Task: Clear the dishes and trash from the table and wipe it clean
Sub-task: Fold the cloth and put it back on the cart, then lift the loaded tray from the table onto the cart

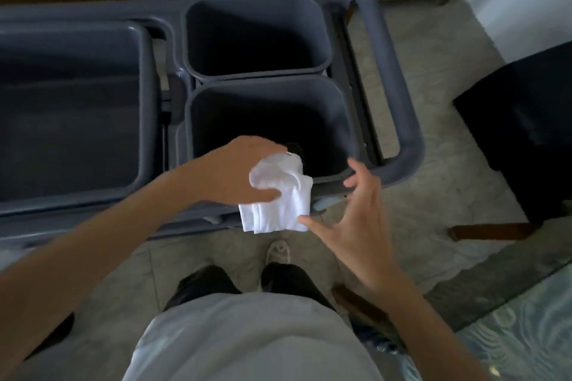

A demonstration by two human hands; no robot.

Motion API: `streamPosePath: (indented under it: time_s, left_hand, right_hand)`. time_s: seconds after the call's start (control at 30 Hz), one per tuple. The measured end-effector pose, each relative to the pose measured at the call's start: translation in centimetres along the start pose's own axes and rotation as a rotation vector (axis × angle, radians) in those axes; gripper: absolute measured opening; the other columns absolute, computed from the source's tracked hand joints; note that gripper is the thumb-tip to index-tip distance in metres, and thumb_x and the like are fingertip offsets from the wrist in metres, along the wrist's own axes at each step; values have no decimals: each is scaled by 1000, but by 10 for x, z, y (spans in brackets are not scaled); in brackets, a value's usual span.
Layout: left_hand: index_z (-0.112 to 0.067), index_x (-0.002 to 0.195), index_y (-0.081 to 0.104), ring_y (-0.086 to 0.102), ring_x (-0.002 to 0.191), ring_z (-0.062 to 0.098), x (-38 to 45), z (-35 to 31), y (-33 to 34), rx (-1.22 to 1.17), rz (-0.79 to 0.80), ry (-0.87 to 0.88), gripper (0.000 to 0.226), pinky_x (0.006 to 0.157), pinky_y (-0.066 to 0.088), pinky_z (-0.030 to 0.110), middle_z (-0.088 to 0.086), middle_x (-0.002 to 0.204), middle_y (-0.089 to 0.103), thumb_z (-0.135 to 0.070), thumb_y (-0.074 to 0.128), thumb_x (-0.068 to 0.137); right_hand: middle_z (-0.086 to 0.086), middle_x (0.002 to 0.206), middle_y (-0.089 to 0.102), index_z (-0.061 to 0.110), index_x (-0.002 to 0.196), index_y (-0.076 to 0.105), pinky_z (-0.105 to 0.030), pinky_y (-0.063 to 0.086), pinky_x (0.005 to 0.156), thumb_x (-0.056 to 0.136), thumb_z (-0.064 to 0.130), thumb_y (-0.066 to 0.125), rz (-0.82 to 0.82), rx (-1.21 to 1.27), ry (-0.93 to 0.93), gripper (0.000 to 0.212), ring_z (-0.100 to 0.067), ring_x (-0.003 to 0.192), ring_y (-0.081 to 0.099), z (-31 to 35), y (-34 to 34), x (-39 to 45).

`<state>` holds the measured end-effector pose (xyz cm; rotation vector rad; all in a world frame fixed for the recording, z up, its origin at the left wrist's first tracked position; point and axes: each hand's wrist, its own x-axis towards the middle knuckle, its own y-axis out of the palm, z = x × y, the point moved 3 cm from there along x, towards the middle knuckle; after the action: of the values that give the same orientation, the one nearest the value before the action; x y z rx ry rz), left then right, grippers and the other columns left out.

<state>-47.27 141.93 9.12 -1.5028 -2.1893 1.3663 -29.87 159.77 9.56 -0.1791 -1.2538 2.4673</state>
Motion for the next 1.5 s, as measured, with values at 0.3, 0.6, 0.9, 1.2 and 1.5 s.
streamPosePath:
  time_s: [0.3,0.6,0.9,1.2,1.5]
  left_hand:
    - [-20,150,41,66,114,14,-12,-23,45,443,-67,-166,96,96,53,40,-11,134,62,-63,75,71]
    - [-25,144,42,68,97,16,-11,-20,60,473,-235,-291,57,67,41,29,-9,114,68,-31,64,92]
    - [-40,161,8,-11,157,29,-143,9,-3,416,-616,-332,104,124,7,58,-3,171,2,-77,57,77]
    - [-45,159,-6,-19,155,30,-426,64,0,359,-965,-936,86,124,0,59,-5,170,-11,-78,35,91]
    - [-47,158,-6,-28,152,25,-672,50,123,194,-1120,-1481,85,123,-6,60,-9,169,-16,-79,33,89]
  right_hand:
    - [0,167,31,18,165,10,-37,23,124,65,63,86,651,-466,-490,134,-17,152,32,30,46,66]
    - [-1,125,72,17,157,41,-36,56,72,72,43,87,532,-458,-557,101,-25,100,72,22,57,73]
    - [-2,169,30,28,164,19,-59,39,115,71,95,51,362,-255,-776,119,-33,156,24,138,38,69]
    - [4,174,7,44,163,17,-65,32,118,78,92,48,352,-143,-1198,103,-27,160,7,365,116,-31]
    - [6,174,7,46,163,12,-61,32,119,80,90,47,628,37,-1537,101,-27,159,10,522,223,-213]
